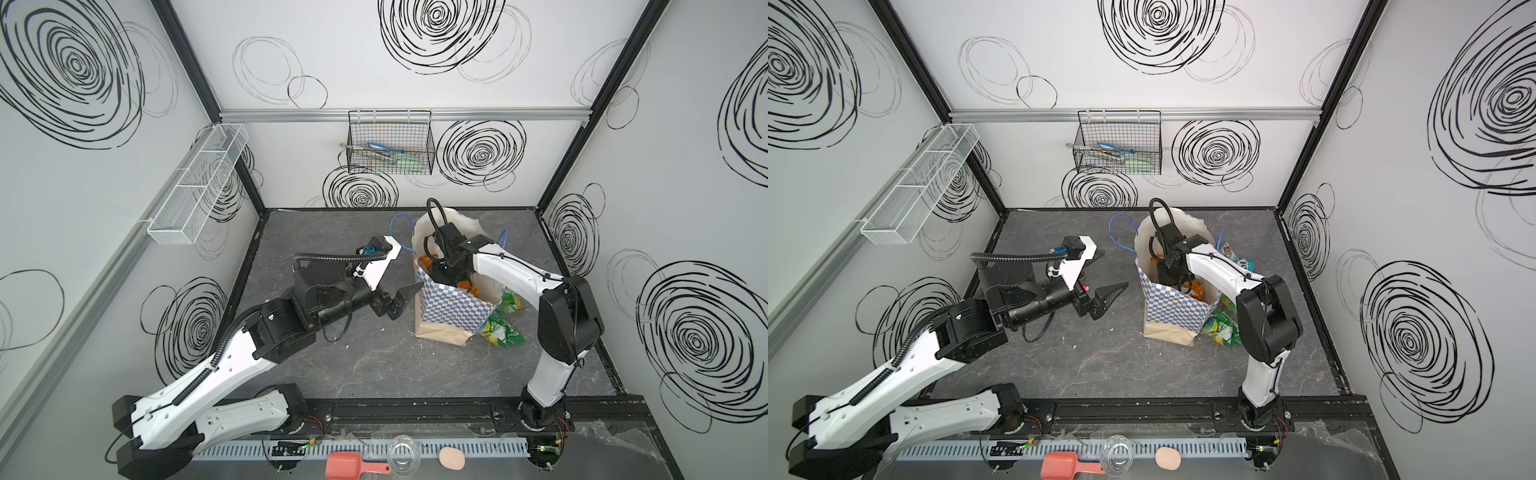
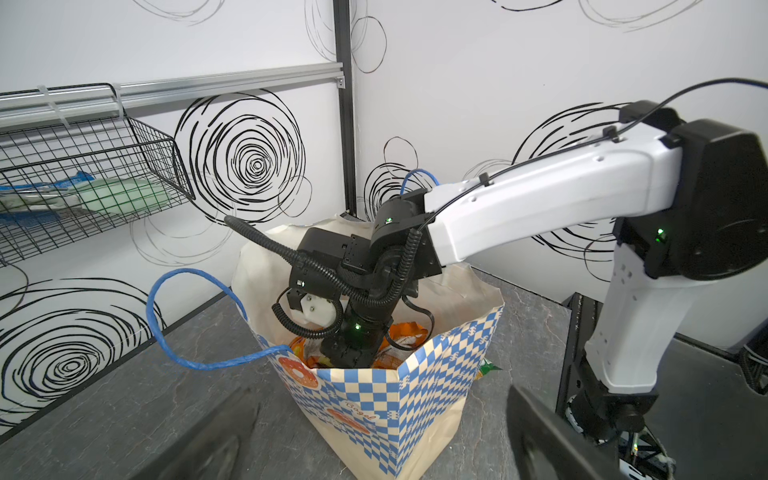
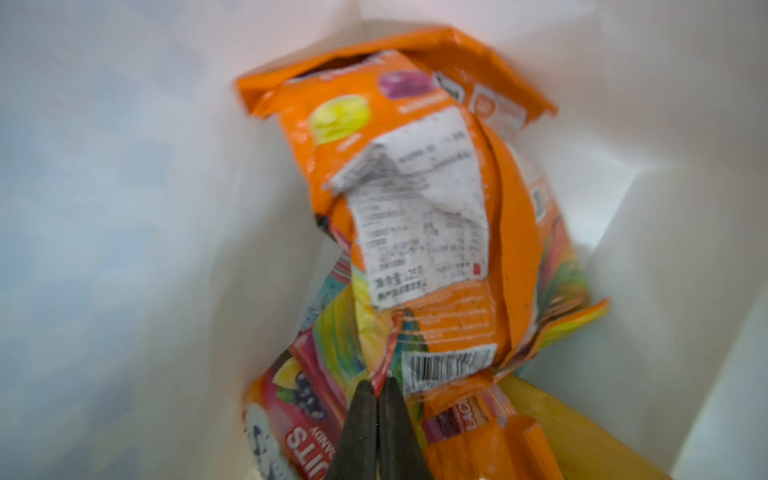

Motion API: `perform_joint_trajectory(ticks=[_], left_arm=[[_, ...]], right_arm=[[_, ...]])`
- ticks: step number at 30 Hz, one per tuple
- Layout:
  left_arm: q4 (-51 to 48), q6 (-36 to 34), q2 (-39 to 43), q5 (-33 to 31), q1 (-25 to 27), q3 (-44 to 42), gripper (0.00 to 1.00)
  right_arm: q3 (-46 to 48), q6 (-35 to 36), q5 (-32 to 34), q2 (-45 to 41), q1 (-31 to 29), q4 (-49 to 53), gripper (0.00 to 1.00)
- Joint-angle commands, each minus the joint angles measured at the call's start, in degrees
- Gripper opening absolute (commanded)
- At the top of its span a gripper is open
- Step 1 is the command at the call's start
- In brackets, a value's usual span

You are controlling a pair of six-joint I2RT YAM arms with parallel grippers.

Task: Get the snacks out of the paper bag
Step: 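Grasp an orange candy packet inside the bag with the right gripper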

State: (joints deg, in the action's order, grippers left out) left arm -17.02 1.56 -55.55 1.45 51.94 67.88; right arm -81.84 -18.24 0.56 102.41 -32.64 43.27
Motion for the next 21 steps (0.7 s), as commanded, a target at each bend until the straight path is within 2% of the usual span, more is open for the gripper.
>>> perform_joint_trajectory(ticks=[1,11,21], left_arm=[[1.9,0.5,0.7,0.0,-0.4,-0.6,0.96],[2.1,0.5,0.6,0.3,-0.4,-0.7,0.96],[2.2,0.5,0.5,0.2,-0.4,-0.5,0.96]], right_arm=[[-3.6,-1.1,-0.6,-3.6,-0.4,1.9,0.0],[-9.6,-1.5,0.2,-5.0,-0.1,4.2,0.0],[-14.3,-2.1,-1.8,-6.1,1.2,3.9,0.0]])
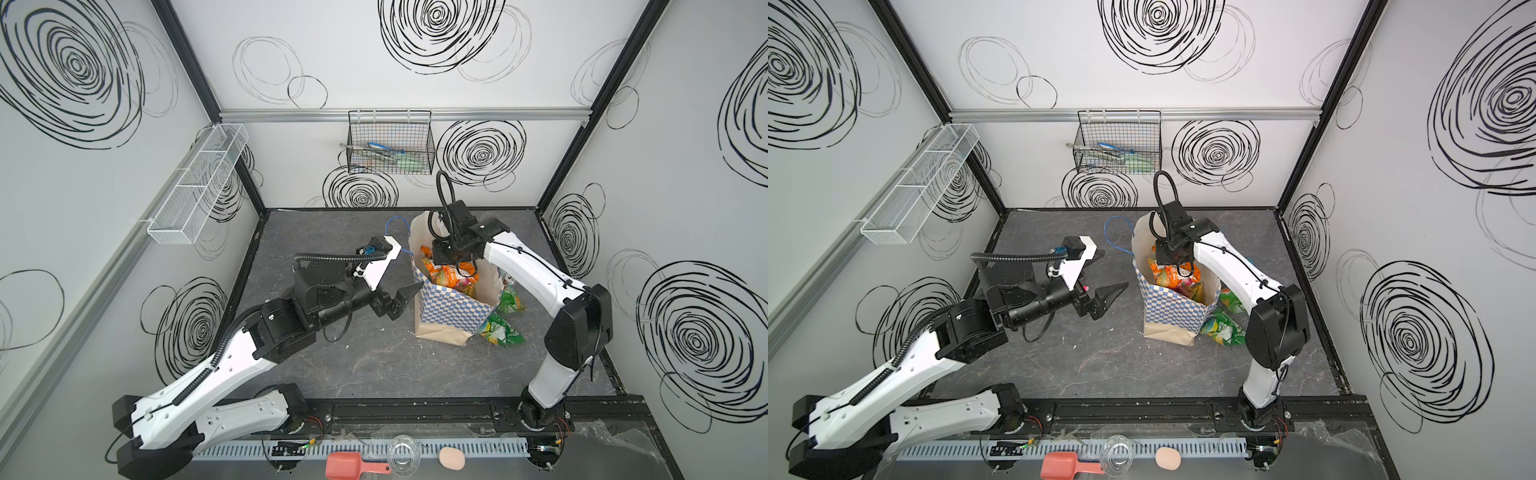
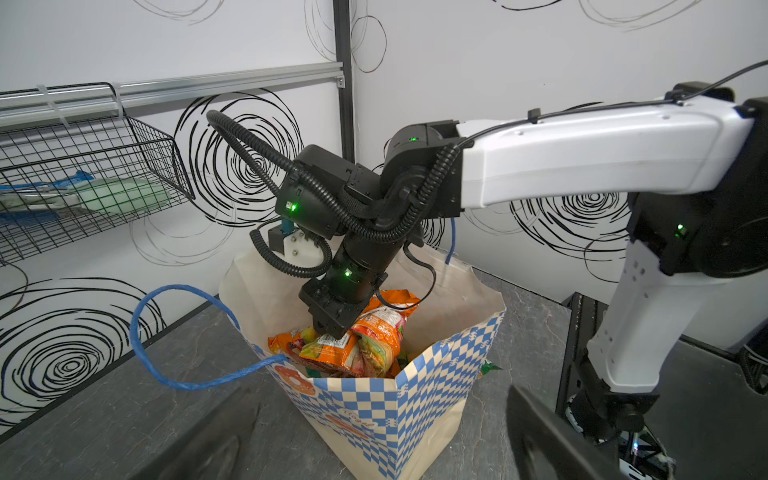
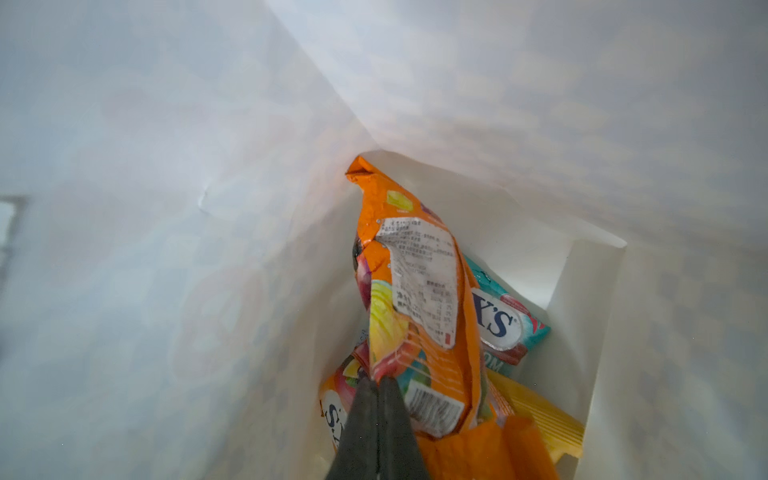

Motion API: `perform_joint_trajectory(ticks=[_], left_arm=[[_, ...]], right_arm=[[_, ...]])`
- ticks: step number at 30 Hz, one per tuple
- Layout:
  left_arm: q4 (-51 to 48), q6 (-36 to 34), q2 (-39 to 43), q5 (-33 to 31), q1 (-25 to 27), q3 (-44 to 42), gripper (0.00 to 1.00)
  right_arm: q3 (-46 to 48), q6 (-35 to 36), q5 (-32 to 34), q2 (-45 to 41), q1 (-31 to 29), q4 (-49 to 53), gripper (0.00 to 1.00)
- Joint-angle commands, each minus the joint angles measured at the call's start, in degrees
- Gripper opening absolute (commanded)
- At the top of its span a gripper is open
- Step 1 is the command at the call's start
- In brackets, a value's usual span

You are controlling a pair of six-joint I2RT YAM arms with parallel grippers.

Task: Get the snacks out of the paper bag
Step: 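Grasp an orange candy packet inside the bag with the right gripper, then lift the orange packet up out of the bag with the right gripper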

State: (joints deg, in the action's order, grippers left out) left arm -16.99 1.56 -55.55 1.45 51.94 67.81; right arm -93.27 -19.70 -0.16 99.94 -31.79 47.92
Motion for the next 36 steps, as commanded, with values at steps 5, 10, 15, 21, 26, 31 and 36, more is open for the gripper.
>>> perform_joint_trajectory(ticks=[5,10,15,21,26,31,36], left_arm=[[2.2,0.6,0.4,0.3,-0.4,-0.4,0.96],[2.2,0.6,0.5,0.2,-0.4,-0.4,0.96],[2.4,0.6,0.3,0.5,-0.4,-0.4,0.96],[2.5,0.5,0.1,0.7,-0.4,-0.5,0.96],[2.6,0.6,0.3,0.7,-0.4,-0.7,0.96],[2.9,0.6,0.5,0.5,-0.4,-0.8,0.96],[2.6,0.7,0.9,0.1,-0.5,-0.8,0.96]], right_arm=[[-1.2,0.2,-1.8,-5.9,1.0,-4.7,0.0],[-0.6,-0.2,-1.8,-7.5,1.4,-6.8,0.0],[-2.1,-0.5,-1.4,-7.8,1.7,-7.0,0.0],[-5.5,-1.4,-1.2,-8.3,1.8,-6.8,0.0],[-8.2,-2.1,-1.1,-9.1,1.8,-7.9,0.0],[-9.9,-2.2,-1.3,-8.6,1.8,-8.1,0.0],[-15.8,-3.5,-2.6,-7.6,1.7,-6.8,0.0]])
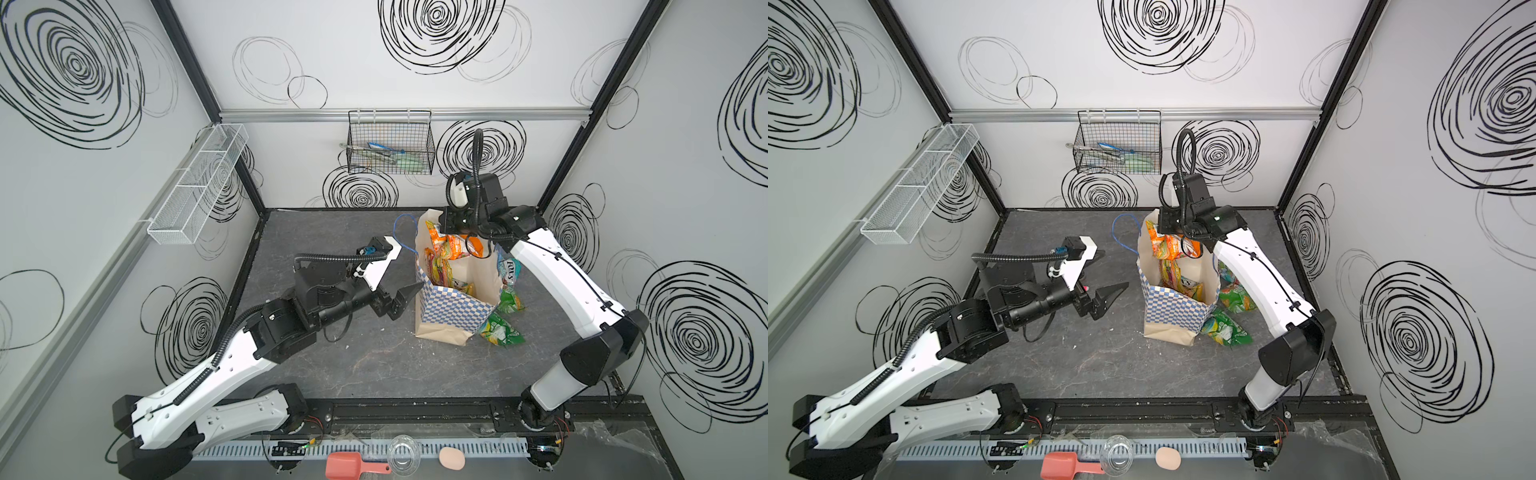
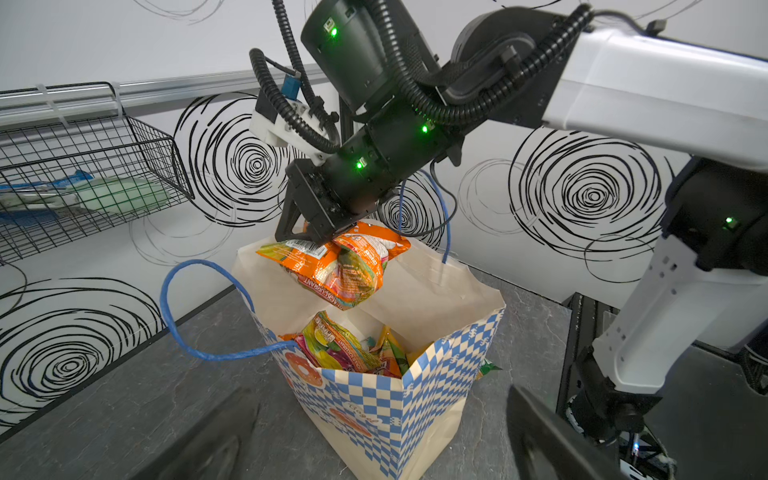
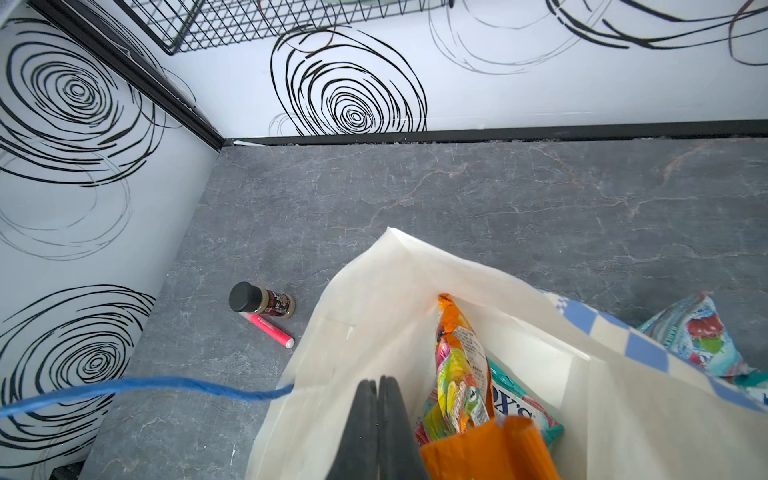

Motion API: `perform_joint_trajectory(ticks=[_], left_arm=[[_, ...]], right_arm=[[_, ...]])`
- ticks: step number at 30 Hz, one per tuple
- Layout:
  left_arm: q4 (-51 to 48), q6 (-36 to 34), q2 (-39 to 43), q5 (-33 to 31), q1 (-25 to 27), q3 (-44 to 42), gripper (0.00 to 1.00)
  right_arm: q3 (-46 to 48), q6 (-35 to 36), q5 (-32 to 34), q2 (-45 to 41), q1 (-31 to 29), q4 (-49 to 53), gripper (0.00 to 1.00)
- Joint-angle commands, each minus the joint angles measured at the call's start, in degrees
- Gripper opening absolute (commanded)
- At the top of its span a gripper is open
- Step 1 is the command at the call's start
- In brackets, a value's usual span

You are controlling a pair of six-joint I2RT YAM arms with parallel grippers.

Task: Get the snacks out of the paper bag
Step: 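Lift the orange packet up out of the bag with the right gripper, then lower the orange packet onto the table beside the bag and release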

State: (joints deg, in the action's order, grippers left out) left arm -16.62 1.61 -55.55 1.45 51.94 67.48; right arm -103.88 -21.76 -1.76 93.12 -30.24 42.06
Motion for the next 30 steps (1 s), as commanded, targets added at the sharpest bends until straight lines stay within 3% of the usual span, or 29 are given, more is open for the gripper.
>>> perform_joint_trajectory(ticks=[1,9,14,17,24,30], left_arm=[[2.3,0.7,0.9,0.2,-0.5,-0.3,0.96],[2.9,0.6,-0.1,1.0,-0.5,0.6,0.96],[2.9,0.6,0.2,1.1,-0.5,0.6,0.96],[2.6,0.5,0.3,1.2,-0.5,0.5,0.96],[2.8,0.5,0.5,1.5,-0.7,0.5,0.96],[2.5,1.3,-0.5,4.2,-0.6,2.4,0.96]], right_arm=[[-7.6,-1.7,-1.0,-0.4,0.1,-0.5,0.0],[-27.1,-3.7,-0.6,3.4,0.2,3.7,0.0],[-30.1,-5.0,1.3,2.1,1.5,0.7,0.0],[-30.8,-5.8,1.4,0.8,6.3,-0.8,0.0],[-27.7,-5.3,1.2,-2.9,20.6,-1.0,0.0],[-9.6,-7.7,-2.3,-10.6,33.6,-5.1,0.0]])
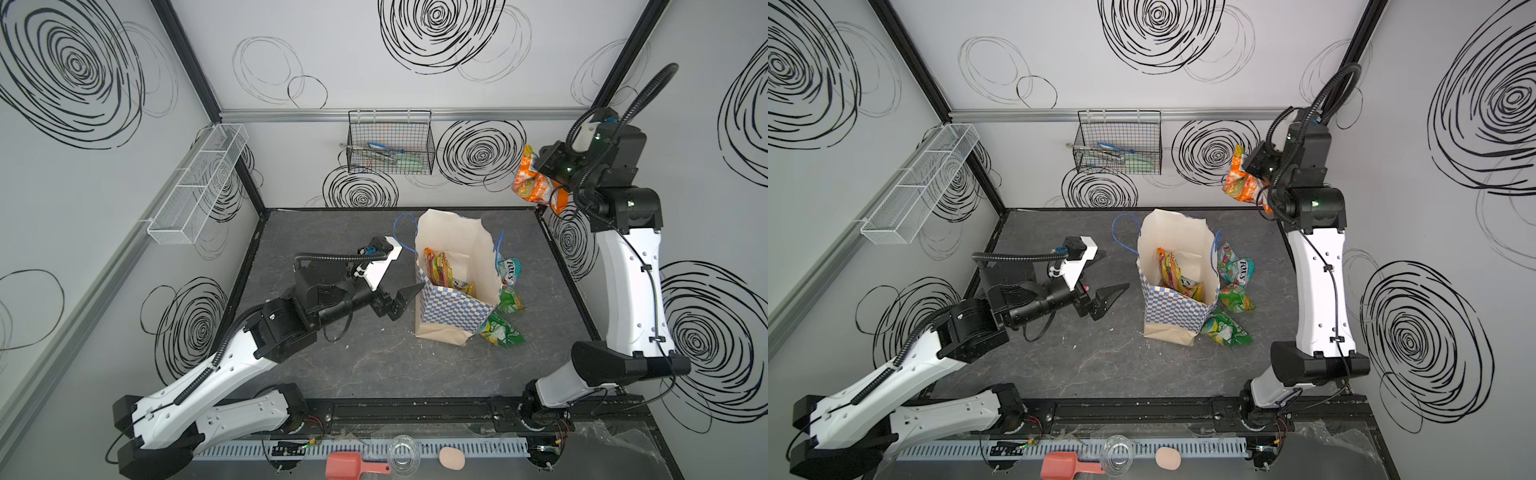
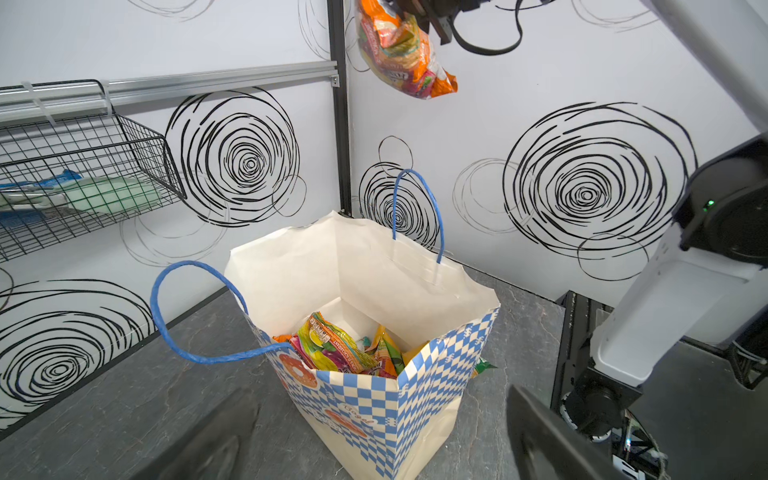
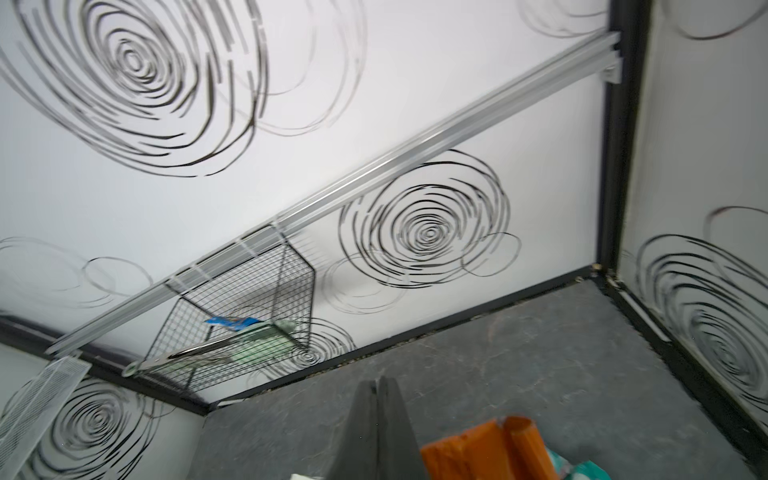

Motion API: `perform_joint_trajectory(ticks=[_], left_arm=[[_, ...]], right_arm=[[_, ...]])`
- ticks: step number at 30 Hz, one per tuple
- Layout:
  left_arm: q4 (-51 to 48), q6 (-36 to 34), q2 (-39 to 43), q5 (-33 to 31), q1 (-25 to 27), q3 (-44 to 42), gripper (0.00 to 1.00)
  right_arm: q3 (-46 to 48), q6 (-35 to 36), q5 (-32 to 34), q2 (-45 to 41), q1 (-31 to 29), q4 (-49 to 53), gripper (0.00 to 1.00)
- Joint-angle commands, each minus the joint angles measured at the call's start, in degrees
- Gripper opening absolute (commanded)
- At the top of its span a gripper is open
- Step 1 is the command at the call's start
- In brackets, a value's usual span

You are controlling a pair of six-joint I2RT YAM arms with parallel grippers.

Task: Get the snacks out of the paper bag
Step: 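Lower the orange packet onto the table beside the bag and release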

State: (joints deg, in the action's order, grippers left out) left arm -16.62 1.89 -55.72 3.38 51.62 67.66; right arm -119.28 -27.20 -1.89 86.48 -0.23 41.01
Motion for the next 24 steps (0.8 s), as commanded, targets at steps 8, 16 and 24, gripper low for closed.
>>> perform_joint_trajectory(ticks=[8,16,24], left_arm=[[1.9,3.3,-3.6,4.2,0.3,5.1,0.96],[-2.1,3.9,-6.3,2.5,1.0,8.2,0.96],[-4.9,5.0,-7.3,0.7,1.8,9.4,0.96]], right_arm=[[35.4,-6.3,-4.4,-14.5,13.8,-13.5,0.0],[56.2,-6.7,-2.0,-17.7,17.0,-20.2,0.0],[66.7,-6.0,-1.9,-12.8,20.1,-28.7,0.0]])
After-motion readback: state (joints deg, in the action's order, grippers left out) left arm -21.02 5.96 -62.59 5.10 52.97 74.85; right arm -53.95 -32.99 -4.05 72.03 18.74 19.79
